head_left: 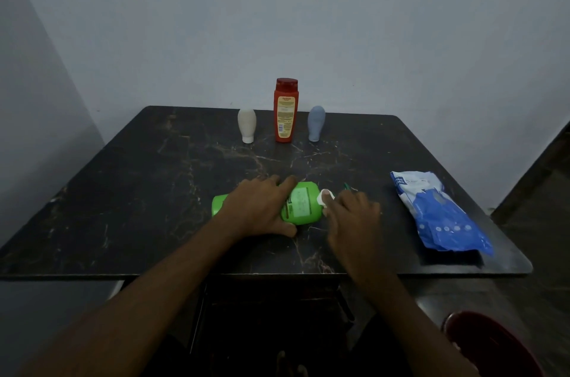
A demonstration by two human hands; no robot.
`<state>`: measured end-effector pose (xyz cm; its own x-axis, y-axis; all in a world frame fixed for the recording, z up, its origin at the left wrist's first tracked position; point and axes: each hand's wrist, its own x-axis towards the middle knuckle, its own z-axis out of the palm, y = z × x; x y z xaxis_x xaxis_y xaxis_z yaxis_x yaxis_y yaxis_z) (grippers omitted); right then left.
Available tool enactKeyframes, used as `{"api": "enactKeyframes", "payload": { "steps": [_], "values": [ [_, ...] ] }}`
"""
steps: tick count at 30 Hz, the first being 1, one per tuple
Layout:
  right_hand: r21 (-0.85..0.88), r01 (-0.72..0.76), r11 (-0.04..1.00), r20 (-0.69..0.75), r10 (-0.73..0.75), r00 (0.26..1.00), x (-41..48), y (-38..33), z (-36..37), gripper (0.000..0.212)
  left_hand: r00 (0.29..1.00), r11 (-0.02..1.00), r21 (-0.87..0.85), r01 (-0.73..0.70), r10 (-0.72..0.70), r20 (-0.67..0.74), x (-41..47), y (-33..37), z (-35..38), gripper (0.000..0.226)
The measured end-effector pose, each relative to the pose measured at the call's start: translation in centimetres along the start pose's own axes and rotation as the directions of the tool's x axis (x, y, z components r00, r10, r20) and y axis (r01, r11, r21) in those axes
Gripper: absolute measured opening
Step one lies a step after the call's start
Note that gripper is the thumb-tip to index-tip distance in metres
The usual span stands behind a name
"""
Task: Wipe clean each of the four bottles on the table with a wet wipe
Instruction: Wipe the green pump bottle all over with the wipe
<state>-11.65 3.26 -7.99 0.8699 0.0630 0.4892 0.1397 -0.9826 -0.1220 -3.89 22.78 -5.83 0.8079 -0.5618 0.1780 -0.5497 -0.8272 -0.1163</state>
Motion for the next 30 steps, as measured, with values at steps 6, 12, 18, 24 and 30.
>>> {"api": "enactKeyframes", "payload": {
  "steps": [6, 12, 18, 24, 30],
  "values": [
    [0.017, -0.001, 1.0, -0.115, 0.003, 0.993, 0.1, 0.3, 0.4, 0.053, 1.0, 1.0, -0.022, 0.008, -0.008, -0.001, -0.3, -0.1, -0.3, 0.104],
    [-0.123, -0.029, 0.992, 0.404, 0.077, 0.911, 6.0, -0.3, -3.4, 0.029, 0.998, 1.0, 0.031, -0.007, 0.009, -0.06, -1.4, 0.5, 0.1, 0.104],
    [0.073, -0.053, 0.996, 0.757, -0.021, 0.654, 10.7, -0.1, -5.0, 0.032, 0.989, 0.997, 0.078, -0.028, 0.039, -0.141, -2.2, 0.7, 0.8, 0.106],
    [-0.155, -0.025, 0.988, 0.478, 0.097, 0.873, 6.0, -1.3, -5.2, 0.027, 0.994, 0.998, 0.066, -0.009, 0.017, -0.109, -2.2, 0.6, 0.5, 0.105],
    [-0.036, -0.018, 0.999, -0.13, 0.014, 0.991, -0.6, -1.1, -1.0, 0.037, 0.998, 1.0, 0.002, 0.027, -0.027, -0.061, -1.9, 0.7, -0.3, 0.105]
  ]
}}
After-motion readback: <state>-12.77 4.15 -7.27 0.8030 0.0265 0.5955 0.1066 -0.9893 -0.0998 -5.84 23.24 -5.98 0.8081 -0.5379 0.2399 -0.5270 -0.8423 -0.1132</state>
